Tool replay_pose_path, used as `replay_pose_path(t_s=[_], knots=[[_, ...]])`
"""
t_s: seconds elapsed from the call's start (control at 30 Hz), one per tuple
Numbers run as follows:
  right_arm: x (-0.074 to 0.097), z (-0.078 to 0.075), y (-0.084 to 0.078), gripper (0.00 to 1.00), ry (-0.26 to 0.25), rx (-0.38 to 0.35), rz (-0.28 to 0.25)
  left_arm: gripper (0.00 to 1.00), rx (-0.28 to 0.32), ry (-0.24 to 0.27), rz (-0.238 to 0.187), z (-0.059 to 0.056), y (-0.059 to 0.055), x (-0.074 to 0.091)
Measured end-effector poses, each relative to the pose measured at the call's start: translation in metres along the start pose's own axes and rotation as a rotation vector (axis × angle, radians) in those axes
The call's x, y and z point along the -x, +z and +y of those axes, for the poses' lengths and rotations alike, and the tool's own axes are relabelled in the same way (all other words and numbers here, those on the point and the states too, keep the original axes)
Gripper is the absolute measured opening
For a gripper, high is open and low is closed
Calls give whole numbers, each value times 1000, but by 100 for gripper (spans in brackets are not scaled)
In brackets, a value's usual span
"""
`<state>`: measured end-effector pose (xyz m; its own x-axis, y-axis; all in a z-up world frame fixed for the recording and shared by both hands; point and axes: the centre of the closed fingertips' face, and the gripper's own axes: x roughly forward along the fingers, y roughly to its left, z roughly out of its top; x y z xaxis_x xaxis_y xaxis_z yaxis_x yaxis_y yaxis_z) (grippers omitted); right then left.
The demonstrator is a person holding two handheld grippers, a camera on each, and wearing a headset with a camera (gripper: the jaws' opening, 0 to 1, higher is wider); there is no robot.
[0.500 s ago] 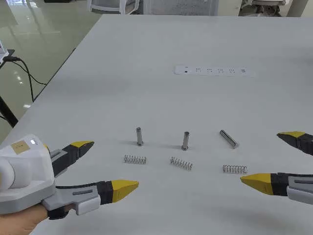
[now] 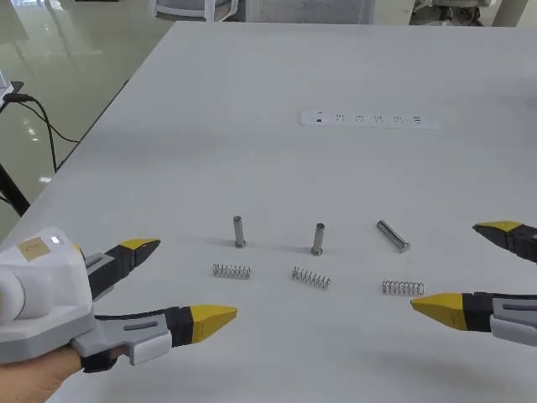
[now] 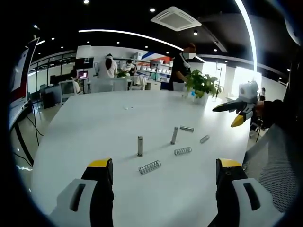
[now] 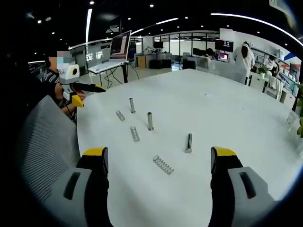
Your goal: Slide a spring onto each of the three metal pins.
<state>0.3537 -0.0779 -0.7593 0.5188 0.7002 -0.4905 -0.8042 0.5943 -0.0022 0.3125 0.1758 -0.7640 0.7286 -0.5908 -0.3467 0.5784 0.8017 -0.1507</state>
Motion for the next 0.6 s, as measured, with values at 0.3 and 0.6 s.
replay_pose_path(t_s=[0.3,0.6], knots=[[0,1,0,91,2,2,2,89,-1,-2,1,-1,0,0],[0,0,1,91,4,3,3,89,0,-2,3,-1,0,0]])
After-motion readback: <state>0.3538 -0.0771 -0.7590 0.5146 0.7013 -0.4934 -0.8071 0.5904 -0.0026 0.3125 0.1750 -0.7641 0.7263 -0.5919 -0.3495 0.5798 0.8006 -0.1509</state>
